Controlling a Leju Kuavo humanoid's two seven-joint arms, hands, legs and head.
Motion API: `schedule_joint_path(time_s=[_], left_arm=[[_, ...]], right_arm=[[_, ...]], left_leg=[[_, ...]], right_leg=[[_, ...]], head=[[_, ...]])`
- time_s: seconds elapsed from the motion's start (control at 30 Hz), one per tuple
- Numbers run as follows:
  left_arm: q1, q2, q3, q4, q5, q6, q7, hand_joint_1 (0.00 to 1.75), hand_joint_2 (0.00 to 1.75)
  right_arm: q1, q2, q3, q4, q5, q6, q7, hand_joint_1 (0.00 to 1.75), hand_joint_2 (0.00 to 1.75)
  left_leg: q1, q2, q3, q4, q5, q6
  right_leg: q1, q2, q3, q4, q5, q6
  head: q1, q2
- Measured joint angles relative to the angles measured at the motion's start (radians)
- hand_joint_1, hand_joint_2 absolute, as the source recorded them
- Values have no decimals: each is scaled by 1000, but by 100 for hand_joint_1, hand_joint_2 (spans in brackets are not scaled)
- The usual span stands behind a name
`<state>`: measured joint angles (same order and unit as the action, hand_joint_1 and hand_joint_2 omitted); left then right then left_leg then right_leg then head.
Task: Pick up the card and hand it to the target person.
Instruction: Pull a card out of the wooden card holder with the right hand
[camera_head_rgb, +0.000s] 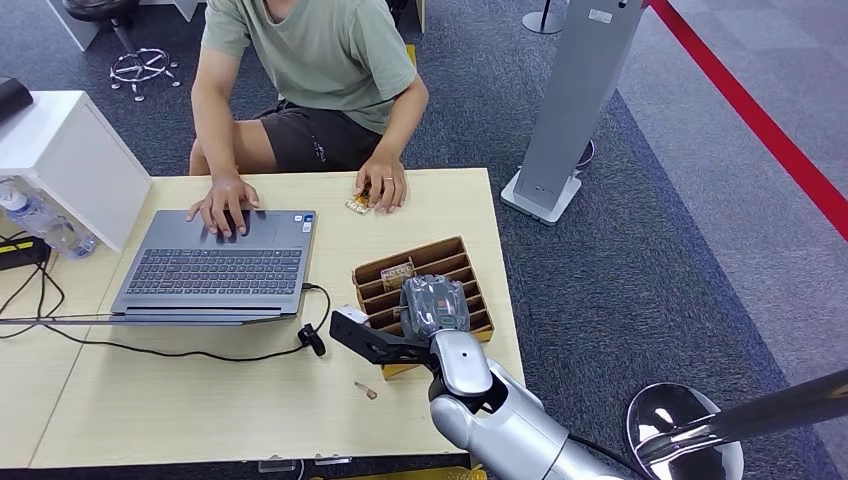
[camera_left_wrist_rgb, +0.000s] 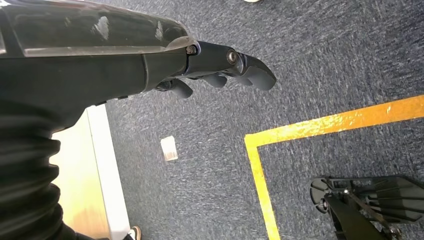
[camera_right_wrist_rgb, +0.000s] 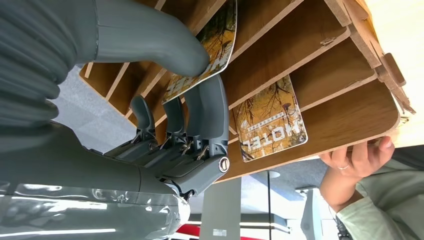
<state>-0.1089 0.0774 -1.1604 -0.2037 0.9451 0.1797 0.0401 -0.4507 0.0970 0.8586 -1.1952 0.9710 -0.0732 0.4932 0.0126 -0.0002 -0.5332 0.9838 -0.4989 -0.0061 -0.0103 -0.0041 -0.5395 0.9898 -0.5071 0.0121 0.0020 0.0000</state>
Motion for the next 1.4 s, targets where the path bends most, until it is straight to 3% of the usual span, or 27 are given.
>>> schedule_joint_path(time_s=[0.63,1.03,1.23,1.4], left_arm=[[0,0,0,0,-3,-3,-13,0,175],[2,0,0,0,8,0,-13,0,175],[3,0,0,0,6,0,-19,0,175],[2,0,-1,0,-10,0,-40,0,175]], right_arm=[[2,-6,-2,-8,-6,-19,4,129,175],[20,-60,-32,-199,-67,-68,-72,129,175],[12,-85,-55,-316,-146,-164,-185,129,175],[-51,-81,-61,-291,-304,-198,-339,129,175]], left_leg=[[0,0,0,0,0,0],[0,0,0,0,0,0],[0,0,0,0,0,0],[0,0,0,0,0,0]], right_leg=[[0,0,0,0,0,0],[0,0,0,0,0,0],[0,0,0,0,0,0],[0,0,0,0,0,0]], head=[[0,0],[0,0],[1,0],[1,0]])
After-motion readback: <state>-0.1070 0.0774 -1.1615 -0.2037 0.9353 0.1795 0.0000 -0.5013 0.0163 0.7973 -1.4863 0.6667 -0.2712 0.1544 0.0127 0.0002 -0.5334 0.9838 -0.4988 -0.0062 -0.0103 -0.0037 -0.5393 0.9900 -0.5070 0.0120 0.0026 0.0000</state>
